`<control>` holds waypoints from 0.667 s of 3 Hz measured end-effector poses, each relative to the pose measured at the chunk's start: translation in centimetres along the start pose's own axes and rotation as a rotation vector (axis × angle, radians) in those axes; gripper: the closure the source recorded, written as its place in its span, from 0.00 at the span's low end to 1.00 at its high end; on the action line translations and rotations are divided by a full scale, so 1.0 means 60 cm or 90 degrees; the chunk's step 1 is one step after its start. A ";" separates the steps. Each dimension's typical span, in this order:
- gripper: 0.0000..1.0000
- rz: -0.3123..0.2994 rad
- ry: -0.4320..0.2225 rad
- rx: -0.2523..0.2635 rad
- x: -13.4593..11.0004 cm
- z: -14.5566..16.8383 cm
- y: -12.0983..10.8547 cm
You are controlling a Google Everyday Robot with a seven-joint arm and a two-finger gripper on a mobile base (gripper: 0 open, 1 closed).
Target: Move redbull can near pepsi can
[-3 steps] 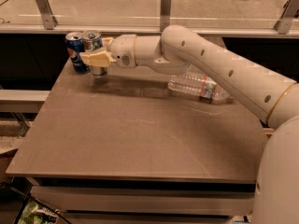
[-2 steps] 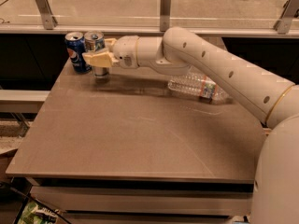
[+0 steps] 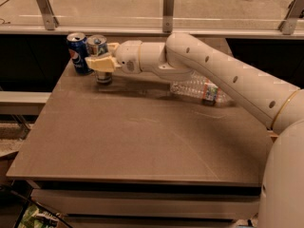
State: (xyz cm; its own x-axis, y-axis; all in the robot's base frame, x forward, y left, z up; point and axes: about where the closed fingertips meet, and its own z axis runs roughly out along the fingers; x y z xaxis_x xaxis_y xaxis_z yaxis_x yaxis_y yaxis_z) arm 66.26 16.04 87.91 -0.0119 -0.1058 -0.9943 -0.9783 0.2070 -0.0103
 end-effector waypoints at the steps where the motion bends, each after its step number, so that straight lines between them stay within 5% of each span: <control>1: 0.82 0.000 0.000 -0.003 -0.001 0.004 0.003; 2: 0.59 0.000 -0.001 -0.006 -0.002 0.008 0.006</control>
Offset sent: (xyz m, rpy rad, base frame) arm -0.0010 0.0025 0.0002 0.0006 0.0002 0.0042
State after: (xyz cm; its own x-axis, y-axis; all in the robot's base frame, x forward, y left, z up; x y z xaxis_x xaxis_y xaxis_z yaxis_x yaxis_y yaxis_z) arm 66.04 16.59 87.97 -0.0112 -0.1045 -0.9945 -0.9802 0.1980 -0.0098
